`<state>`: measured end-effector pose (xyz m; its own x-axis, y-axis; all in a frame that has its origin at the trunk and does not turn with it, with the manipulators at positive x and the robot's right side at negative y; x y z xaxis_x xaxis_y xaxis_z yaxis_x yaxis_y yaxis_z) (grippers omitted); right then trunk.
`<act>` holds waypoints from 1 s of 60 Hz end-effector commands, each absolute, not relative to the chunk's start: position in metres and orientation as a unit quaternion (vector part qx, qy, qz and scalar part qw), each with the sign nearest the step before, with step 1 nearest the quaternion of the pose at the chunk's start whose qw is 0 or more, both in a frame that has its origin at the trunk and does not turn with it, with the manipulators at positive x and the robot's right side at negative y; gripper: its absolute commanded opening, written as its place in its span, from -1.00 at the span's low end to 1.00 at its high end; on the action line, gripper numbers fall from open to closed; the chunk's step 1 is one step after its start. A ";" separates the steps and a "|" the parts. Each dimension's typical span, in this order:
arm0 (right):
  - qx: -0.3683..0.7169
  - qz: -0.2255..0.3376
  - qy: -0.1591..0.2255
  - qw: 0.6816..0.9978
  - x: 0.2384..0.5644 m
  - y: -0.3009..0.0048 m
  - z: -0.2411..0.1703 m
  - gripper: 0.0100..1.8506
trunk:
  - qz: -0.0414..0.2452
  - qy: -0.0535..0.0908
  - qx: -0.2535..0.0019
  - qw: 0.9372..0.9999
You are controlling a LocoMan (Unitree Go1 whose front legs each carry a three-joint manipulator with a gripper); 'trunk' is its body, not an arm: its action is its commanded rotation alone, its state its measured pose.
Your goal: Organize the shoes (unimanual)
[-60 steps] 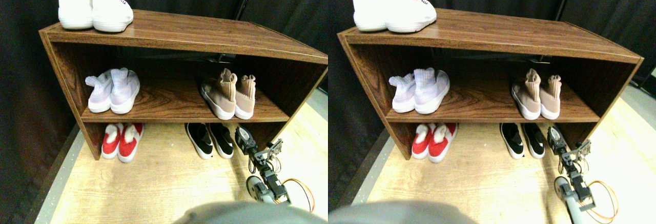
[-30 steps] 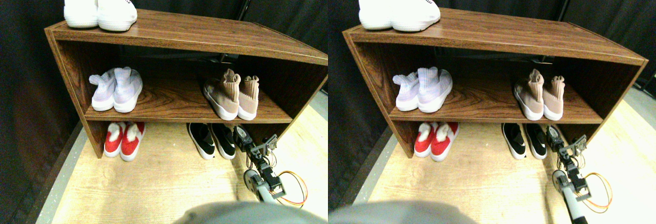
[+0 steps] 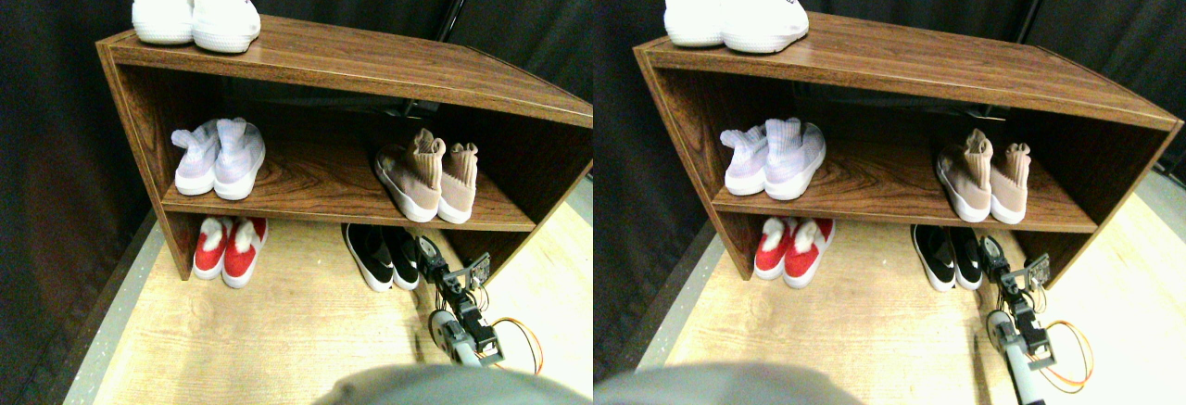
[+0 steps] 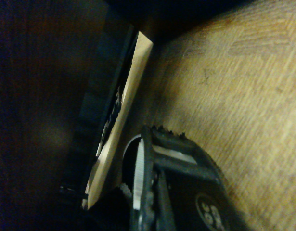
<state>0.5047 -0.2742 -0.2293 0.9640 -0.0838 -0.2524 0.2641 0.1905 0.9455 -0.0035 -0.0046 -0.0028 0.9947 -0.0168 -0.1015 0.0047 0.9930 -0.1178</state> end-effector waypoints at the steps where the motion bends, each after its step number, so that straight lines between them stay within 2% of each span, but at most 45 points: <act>1: 0.625 -0.094 0.061 0.772 0.508 -0.271 -0.221 -0.94 | 0.003 0.060 -0.070 0.996; 35: 0.622 -0.084 0.055 0.777 0.503 -0.275 -0.214 -0.94 | -0.009 0.055 -0.061 0.997; 42: 0.606 -0.095 0.034 0.789 0.498 -0.279 -0.207 -0.94 | -0.018 0.050 -0.057 0.997; 51: 0.610 -0.071 0.020 0.789 0.486 -0.286 -0.189 -0.94 | -0.023 0.048 -0.055 0.997; 55: 0.610 -0.062 0.002 0.790 0.478 -0.286 -0.180 -0.94 | -0.025 0.045 -0.055 0.997; 60: 0.607 -0.051 -0.001 0.793 0.470 -0.284 -0.173 -0.94 | -0.026 0.039 -0.054 0.997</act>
<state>0.4723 -0.2893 -0.1859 0.9857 -0.1009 -0.1347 0.1558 0.2440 0.9572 0.0011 -0.0037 -0.0042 0.9936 -0.0508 -0.1007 0.0410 0.9944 -0.0973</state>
